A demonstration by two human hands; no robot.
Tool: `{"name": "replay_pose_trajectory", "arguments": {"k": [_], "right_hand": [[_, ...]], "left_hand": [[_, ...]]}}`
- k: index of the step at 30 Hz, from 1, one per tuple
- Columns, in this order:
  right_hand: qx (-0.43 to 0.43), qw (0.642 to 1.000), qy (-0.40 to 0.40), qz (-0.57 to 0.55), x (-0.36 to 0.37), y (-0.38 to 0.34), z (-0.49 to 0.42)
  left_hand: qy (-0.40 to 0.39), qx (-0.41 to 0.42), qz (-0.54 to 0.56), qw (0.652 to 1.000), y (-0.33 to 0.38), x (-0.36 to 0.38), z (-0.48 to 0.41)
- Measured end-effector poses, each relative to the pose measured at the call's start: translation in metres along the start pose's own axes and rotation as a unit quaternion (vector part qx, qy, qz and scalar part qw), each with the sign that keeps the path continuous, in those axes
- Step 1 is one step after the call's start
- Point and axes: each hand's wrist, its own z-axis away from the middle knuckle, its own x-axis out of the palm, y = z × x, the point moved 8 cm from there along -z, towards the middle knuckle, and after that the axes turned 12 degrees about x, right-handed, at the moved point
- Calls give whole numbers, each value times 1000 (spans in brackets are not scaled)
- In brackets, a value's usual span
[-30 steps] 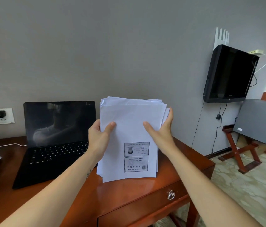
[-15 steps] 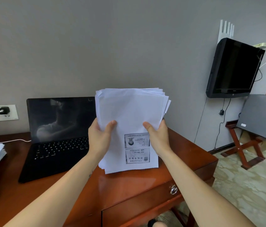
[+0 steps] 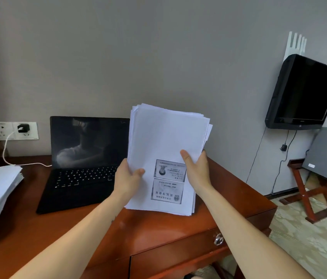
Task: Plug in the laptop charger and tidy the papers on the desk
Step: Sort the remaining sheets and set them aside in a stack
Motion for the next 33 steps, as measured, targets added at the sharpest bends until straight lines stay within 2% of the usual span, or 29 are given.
{"name": "replay_pose_trajectory", "arguments": {"k": [9, 15, 19, 23, 29, 33], "right_hand": [[12, 977, -194, 86, 102, 5, 40], [10, 962, -260, 87, 189, 2, 75], [33, 950, -303, 60, 256, 0, 95], [44, 937, -345, 38, 325, -6, 122], [59, 900, -431, 19, 426, -9, 166], [78, 884, -461, 17, 470, -2, 190]], "left_hand": [[62, -38, -73, 995, 8, -119, -6], [98, -48, -118, 987, 10, -214, 7], [114, -45, -207, 971, 18, -279, 14], [143, -52, -250, 956, 24, -345, 24], [194, -86, -302, 929, 23, -433, 45], [210, -100, -330, 915, 10, -475, 54]]}}
